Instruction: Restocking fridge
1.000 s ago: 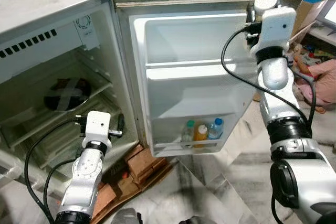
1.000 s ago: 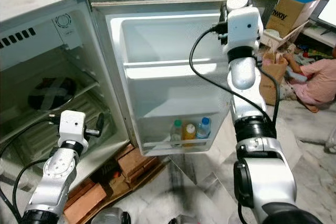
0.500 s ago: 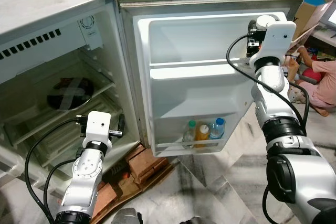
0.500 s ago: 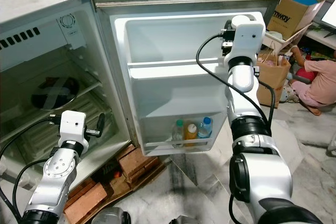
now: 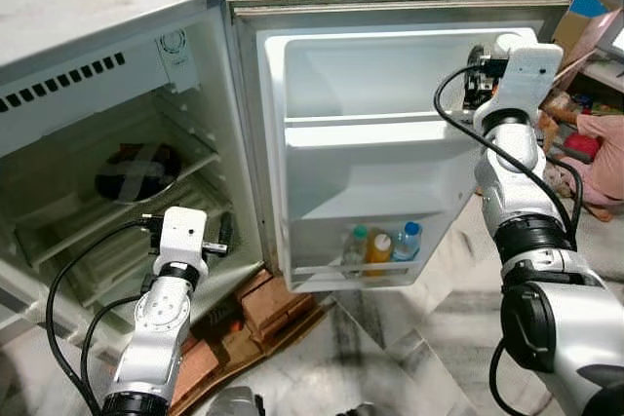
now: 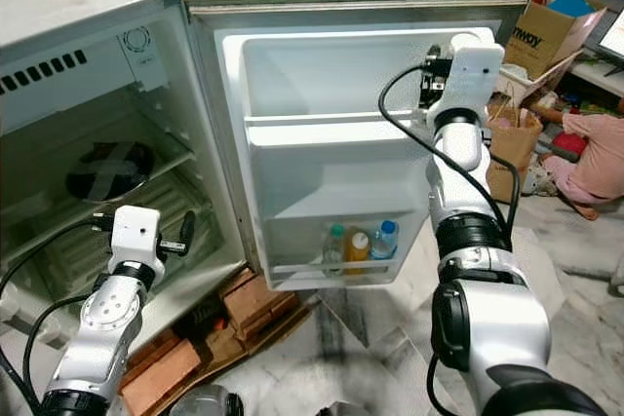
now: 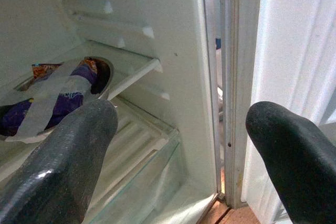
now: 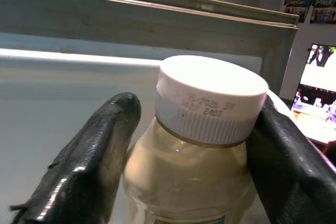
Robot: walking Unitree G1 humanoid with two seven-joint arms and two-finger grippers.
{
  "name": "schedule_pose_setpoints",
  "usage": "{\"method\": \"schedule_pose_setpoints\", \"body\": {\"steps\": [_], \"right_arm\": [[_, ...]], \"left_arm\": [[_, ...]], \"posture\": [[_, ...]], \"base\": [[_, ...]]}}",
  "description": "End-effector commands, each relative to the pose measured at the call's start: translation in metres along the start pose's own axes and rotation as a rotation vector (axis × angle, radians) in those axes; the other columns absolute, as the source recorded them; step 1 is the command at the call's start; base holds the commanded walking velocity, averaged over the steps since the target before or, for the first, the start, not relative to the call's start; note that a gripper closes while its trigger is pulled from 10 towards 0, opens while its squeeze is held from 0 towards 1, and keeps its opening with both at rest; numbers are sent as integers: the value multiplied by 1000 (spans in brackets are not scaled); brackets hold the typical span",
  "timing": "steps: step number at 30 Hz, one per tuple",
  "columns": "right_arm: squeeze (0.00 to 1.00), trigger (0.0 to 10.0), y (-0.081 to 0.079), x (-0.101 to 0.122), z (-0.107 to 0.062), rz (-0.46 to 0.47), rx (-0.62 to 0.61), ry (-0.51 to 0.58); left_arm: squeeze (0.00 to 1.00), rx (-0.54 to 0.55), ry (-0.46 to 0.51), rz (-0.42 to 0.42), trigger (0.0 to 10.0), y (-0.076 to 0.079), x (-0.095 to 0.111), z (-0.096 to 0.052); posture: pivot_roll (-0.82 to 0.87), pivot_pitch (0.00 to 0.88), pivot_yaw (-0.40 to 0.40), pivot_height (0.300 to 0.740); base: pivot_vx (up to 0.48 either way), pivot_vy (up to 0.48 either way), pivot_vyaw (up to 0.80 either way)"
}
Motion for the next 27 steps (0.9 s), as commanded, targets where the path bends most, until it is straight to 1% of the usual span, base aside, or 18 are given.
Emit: {"method": "schedule_pose_setpoints", "body": {"steps": [1, 3, 4, 5, 6, 7, 9, 10, 14, 16, 18, 20, 22, 23, 24, 25, 26, 27], "right_arm": [[1000, 10000, 3, -8, -2, -9, -7, -35], [1000, 10000, 2, 6, 0, 1, 1, 43], [1000, 10000, 2, 6, 0, 1, 1, 43], [1000, 10000, 1, 16, 1, -2, 7, 90], [1000, 10000, 1, 16, 1, -2, 7, 90], [1000, 10000, 0, 27, 2, -5, 14, 143], [1000, 10000, 0, 33, 2, -10, 19, 174], [1000, 10000, 1, 41, 2, -16, 22, 213], [1000, 10000, 2, 50, 0, -25, 24, 257], [1000, 10000, 3, 56, -2, -44, 29, 288], [1000, 10000, 6, 62, -9, -72, 24, 338], [1000, 10000, 8, 64, -12, -75, 18, 353], [1000, 10000, 10, 66, -19, -85, 10, 374], [1000, 10000, 10, 62, -27, -93, 7, 375], [1000, 10000, 10, 62, -27, -93, 7, 375], [1000, 10000, 10, 55, -34, -91, -4, 355], [1000, 10000, 14, 30, -50, -40, -60, 249], [1000, 10000, 15, 22, -55, -25, -75, 216]], "left_arm": [[0, -12, 3, 13, 10000, 1, 3, 0], [0, -12, 3, 13, 10000, 1, 3, 0], [0, -12, 3, 13, 10000, 1, 3, 0], [0, -12, 2, 14, 10000, 1, 3, 0], [0, -12, 2, 14, 10000, 1, 3, 0], [0, -12, 2, 14, 10000, 1, 3, 0], [0, -11, 1, 15, 10000, 0, 2, 0], [0, -10, 0, 15, 10000, 0, 2, 0], [0, -9, -2, 14, 10000, 0, 1, 0], [0, -9, -3, 14, 10000, 0, 1, 0], [0, -8, 2, 9, 10000, 1, 2, -1], [0, -8, 4, 8, 10000, 1, 2, -1], [0, -7, 10, 6, 10000, 1, 2, -1], [0, -7, 10, 8, 10000, 0, 2, -2], [0, -7, 10, 8, 10000, 0, 2, -2], [0, -5, 11, 6, 10000, 0, 2, -2], [0, 0, 13, 5, 10000, 0, 3, -2], [0, 2, 13, 5, 10000, 0, 3, -2]], "posture": [[105, 58, -10, 740], [103, 58, -9, 740], [103, 58, -9, 740], [102, 57, -9, 740], [102, 57, -9, 740], [102, 56, -10, 740], [101, 56, -10, 740], [102, 56, -11, 740], [101, 54, -12, 740], [101, 54, -14, 740], [98, 54, -15, 740], [98, 53, -16, 740], [97, 52, -18, 740], [95, 51, -20, 740], [95, 51, -20, 740], [90, 50, -21, 740], [87, 50, -21, 740], [87, 50, -21, 740]], "base": [[0, 0, 0], [0, 0, 0], [0, 0, 0], [0, 0, 0], [0, 0, 0], [0, 0, 0], [0, 0, 0], [0, 0, 0], [0, 0, 0], [0, 0, 0], [0, 0, 0], [0, 0, 0], [0, 0, 0], [0, 0, 0], [0, 0, 0], [0, 0, 0], [0, 0, 0], [0, 0, 0]]}}
Point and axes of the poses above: a point about 5 cm out from each wrist's last joint towards the gripper, its own z axis pointing out of the wrist towards the gripper, its own x axis along the axis of the wrist's last joint, y = z × x, the point moved 3 cm from there along z, pointing out of the wrist towards the gripper, and after that the axes turned 1 degree about -z, right-handed, at the moved point
